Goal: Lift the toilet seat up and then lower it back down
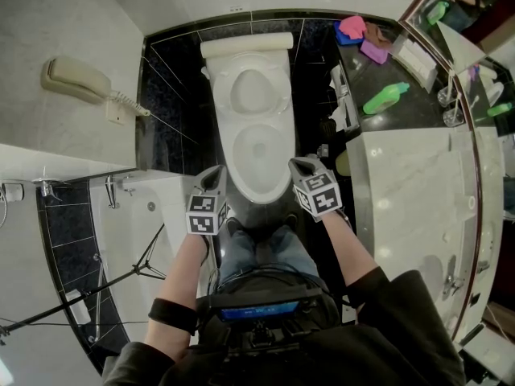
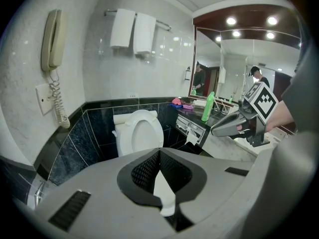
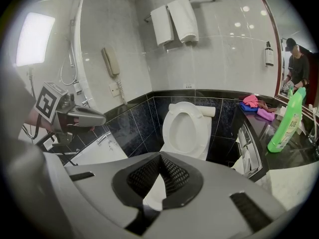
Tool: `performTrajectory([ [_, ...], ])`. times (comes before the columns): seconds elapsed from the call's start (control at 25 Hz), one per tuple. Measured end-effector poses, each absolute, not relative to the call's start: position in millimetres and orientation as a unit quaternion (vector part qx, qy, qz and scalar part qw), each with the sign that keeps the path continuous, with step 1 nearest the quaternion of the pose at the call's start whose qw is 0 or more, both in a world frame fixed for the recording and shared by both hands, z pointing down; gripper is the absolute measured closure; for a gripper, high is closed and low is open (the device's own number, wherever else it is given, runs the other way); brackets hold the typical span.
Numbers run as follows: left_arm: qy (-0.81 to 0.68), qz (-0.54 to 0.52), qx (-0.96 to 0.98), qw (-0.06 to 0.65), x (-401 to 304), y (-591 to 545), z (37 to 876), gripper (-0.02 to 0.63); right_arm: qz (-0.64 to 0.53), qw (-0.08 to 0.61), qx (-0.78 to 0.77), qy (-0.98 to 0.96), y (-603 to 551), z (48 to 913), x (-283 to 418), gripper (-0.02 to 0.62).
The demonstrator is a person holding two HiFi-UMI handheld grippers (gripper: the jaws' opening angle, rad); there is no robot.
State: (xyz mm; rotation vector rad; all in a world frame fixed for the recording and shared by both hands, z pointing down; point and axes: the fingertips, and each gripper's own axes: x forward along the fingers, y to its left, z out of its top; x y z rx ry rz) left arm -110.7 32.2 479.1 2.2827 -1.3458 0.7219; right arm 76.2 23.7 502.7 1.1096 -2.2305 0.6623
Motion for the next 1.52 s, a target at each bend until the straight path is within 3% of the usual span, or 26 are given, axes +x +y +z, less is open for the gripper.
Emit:
performTrajectory([
  [1.52, -0.487, 0.258, 0.811, 0.194, -118.5, 30.7, 483.2, 0.598, 0.252, 0.287, 0.416, -0.825, 22.1, 504.5, 79.1, 0.591],
])
